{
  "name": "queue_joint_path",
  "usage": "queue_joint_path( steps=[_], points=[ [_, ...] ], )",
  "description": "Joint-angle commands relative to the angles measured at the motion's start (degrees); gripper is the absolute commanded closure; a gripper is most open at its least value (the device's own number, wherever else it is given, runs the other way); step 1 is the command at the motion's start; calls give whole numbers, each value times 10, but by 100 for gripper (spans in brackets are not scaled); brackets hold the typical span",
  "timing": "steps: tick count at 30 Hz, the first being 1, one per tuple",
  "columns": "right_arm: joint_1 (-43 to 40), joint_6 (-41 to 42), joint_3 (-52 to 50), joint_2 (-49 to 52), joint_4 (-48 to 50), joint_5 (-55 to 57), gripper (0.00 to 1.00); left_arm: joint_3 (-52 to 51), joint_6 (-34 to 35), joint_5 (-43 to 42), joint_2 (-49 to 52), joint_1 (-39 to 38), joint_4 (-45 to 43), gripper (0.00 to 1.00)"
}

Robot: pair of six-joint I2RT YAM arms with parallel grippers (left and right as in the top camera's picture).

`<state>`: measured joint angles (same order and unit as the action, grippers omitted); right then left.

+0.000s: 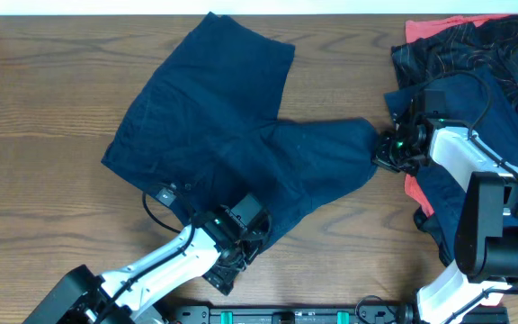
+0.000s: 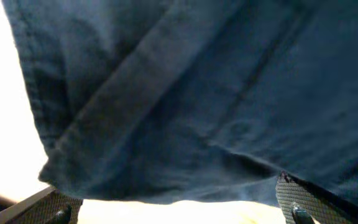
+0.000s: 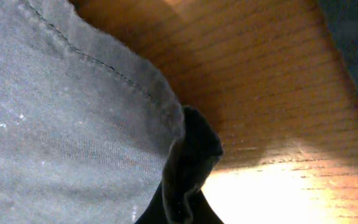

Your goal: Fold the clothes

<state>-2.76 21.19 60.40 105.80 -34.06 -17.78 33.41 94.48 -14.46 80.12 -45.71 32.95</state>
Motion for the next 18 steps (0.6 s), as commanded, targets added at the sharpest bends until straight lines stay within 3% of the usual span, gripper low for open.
queue_joint_path(
  steps=[1,18],
  points=[
    [0,-16,12,-13,-6,11,99,-14,8,105,7,0,-13,4],
    [0,-21,12,-13,-17,49,99,-14,7,117,-8,25,27,54]
  ],
)
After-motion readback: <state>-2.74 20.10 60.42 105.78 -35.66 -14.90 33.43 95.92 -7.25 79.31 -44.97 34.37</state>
